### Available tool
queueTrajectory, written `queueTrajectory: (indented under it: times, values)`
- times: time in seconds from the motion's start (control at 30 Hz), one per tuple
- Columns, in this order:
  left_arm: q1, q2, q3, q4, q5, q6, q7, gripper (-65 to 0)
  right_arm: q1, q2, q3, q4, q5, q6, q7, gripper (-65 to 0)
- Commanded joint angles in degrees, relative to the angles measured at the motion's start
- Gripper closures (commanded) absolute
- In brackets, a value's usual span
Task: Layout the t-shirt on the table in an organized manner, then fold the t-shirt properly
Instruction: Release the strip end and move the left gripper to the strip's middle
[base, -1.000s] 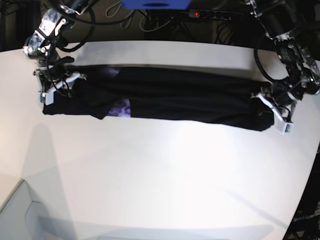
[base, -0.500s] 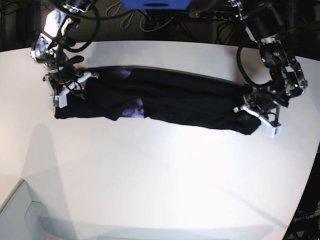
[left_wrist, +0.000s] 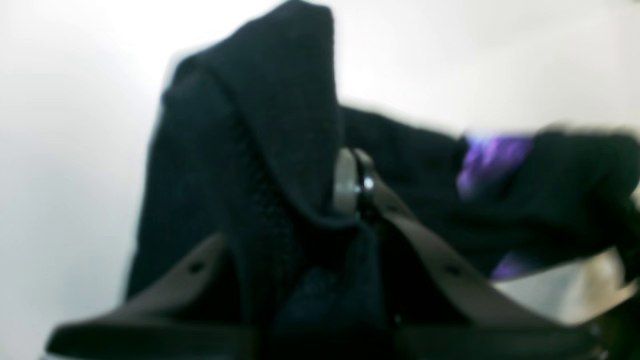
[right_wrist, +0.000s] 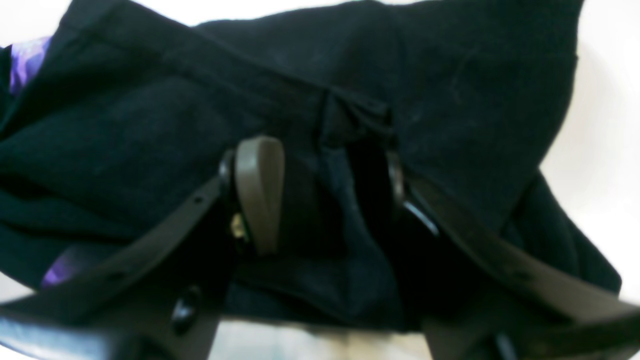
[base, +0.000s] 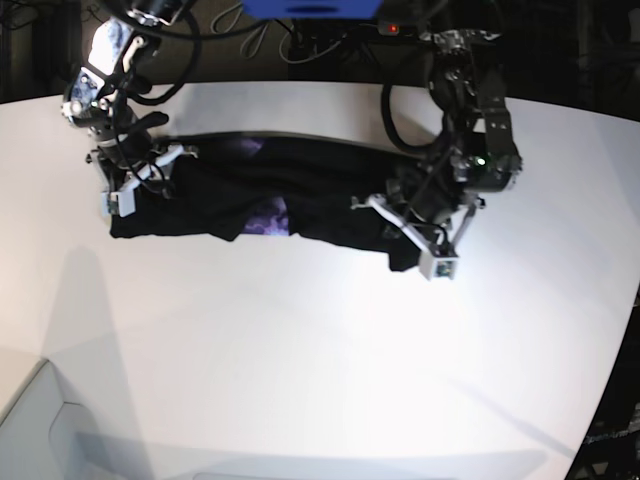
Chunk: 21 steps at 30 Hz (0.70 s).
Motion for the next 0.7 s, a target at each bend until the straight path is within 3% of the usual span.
queueTrajectory:
  times: [0.0,0.13,0.4,0.67]
  values:
    - [-0.82,1.04,2.19,0.94,0.38,-0.04,-0.62,-0.1,-0.4,-0.38,-0.13,-0.26,-1.8,-0.03,-3.73,-28.1]
    - [-0.38,1.82,11.24,0.15,8.82,-0.04,-0.62,-0.1,-0.31,-0.38,-0.13,-0.26,-1.8,-0.03,-3.73,-28.1]
    - [-2.05,1.82,20.83,-5.74,21.92,-0.04,-0.62,-0.2,-0.23,-0.38,-0.13,-0.26,-1.8,-0.03,-3.73,-28.1]
    - [-3.46,1.82,22.41,-7.32,23.32,0.05,-0.62,-0.4,-0.23,-0.38,-0.13,-0.26,-1.8,-0.03,-3.82,-28.1]
